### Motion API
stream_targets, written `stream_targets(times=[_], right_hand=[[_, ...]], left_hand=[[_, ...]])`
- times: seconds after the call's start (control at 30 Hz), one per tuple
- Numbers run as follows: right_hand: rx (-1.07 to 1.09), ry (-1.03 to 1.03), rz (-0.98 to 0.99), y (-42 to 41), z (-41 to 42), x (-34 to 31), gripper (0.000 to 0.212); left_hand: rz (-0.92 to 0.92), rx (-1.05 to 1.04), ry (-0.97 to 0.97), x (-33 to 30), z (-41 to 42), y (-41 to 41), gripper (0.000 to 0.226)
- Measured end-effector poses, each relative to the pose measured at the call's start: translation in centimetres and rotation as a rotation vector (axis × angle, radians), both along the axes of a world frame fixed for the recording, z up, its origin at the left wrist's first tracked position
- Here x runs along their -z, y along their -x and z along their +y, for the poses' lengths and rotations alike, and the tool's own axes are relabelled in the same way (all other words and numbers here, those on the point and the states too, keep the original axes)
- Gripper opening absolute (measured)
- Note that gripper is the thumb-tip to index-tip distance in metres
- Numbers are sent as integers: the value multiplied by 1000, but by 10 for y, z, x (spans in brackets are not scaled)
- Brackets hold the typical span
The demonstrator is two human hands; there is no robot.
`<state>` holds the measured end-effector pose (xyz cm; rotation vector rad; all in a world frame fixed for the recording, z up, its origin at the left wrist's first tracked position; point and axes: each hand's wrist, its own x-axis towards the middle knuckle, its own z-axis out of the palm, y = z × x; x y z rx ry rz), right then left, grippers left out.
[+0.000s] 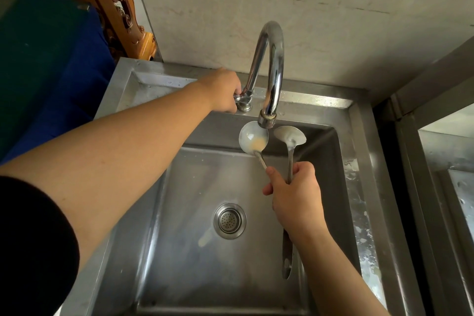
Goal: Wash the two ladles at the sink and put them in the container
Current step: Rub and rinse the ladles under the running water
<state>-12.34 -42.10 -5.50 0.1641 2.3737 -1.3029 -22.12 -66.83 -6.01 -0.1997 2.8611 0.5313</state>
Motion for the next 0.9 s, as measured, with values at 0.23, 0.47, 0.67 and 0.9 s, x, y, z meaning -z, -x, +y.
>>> stream_targets(times=[0.23, 0.47, 0.67, 0.9], right_hand=[[6, -3, -7, 0, 0, -1, 21], [6, -10, -3, 1, -1, 0, 21], [1, -15, -8, 0, -2, 0, 21], [-10, -11, 5, -2, -3, -2, 20]], left_hand=[[11, -4, -15, 1, -2, 3, 16], [13, -10, -28, 4, -4, 5, 15], [21, 0, -22, 5, -5, 4, 15], [-2, 37, 22, 2, -5, 4, 4]])
